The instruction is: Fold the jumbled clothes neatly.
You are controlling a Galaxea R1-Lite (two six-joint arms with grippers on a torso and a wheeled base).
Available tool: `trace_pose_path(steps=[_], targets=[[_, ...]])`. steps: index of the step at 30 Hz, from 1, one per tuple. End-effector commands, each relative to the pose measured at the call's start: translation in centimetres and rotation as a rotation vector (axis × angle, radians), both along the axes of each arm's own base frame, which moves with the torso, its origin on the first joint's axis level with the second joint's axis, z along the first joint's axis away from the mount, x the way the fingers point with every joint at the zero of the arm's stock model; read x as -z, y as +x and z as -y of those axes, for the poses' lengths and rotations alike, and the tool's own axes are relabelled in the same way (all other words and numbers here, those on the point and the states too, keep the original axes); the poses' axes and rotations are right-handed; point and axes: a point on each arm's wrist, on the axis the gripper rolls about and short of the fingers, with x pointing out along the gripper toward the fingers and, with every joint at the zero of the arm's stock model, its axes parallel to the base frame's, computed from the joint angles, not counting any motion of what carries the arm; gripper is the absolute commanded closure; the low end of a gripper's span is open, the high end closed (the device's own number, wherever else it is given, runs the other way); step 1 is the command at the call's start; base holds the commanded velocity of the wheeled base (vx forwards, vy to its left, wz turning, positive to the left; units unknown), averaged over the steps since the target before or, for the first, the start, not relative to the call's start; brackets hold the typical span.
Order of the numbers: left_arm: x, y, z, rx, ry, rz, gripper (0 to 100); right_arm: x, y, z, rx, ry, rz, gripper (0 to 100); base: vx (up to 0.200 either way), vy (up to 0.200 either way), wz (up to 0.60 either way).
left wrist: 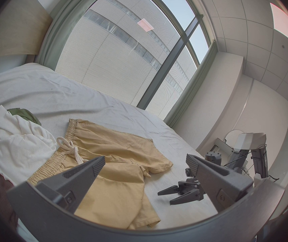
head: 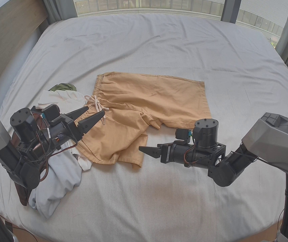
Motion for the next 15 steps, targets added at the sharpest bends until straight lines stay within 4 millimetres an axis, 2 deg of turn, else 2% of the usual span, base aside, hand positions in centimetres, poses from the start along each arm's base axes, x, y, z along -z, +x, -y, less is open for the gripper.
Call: trace_pose_path(steps=[1, 9, 10, 15], targets=[[0.1, 0.0, 0.3, 0.007, 0.000, -0.004, 0, 2.4, 0.9, -0.8, -0.002, -0.024, -0.039, 0, 0.000, 0.000, 0.00], [0.2, 0.0, 0.3, 0.008, 0.000, -0.007, 0, 3.7, 2.0, -1.9, 0.024, -0.029, -0.029, 0, 0.000, 0.000, 0.00], [0.2, 0.0, 0.3, 0.008, 0.000, -0.007, 0, 3.8, 2.0, -2.0, 0.025, -0.029, -0.031, 100, 0.000, 0.000, 0.00], [0.2, 0.0, 0.3, 0.008, -0.002, -0.006, 0, 3.9, 2.2, -2.9, 0.022, -0.014, -0.026, 100, 0.000, 0.000, 0.00]])
